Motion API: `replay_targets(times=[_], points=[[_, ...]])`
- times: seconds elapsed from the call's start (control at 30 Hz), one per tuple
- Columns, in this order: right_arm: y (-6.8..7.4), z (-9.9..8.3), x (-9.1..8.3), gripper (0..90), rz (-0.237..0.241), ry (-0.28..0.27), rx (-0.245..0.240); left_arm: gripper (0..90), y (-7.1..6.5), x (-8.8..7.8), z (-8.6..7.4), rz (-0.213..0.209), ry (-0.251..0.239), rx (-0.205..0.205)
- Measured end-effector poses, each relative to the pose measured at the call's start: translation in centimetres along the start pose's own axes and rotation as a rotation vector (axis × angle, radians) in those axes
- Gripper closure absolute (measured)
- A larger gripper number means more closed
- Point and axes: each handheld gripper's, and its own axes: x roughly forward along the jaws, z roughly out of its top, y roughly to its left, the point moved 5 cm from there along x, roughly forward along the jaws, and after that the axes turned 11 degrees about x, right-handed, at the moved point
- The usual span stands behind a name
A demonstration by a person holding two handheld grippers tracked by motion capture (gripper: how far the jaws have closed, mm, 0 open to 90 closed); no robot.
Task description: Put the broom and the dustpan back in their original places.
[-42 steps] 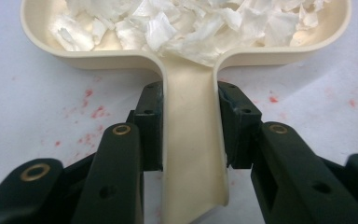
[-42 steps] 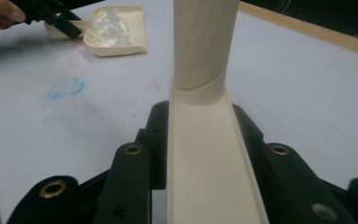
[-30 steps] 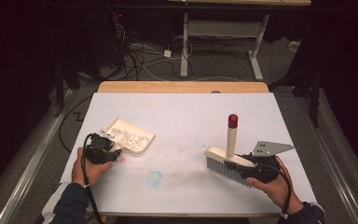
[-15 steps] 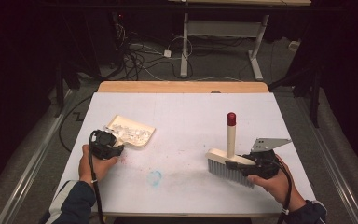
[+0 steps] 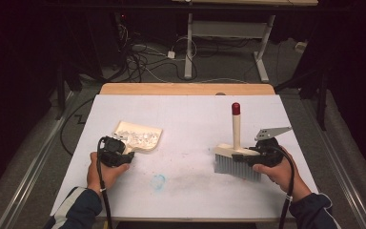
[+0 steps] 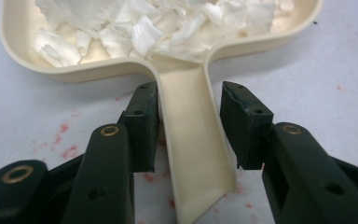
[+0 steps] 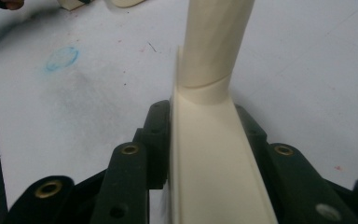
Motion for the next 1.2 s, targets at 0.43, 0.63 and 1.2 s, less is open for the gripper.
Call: replay_targets(times=[0.43, 0.63, 1.2], points=[[-3.6, 1.3, 1.5, 56.1, 0.013, 0.048, 0.051, 52.2, -1.3, -0.4, -0.1, -0.021, -0.02, 0.045], [-5.4, 2.1, 1.7, 44.2, -0.012, 0.092, 0.038, 44.3, -1.9, -0.6, 0.0, -0.03, -0.064, 0.091], [-8.0, 3.4, 5.1, 48.4, -0.303, 0.031, 0.167, 26.8, -2.7, -3.5, -1.8, 0.062, -0.218, 0.294]])
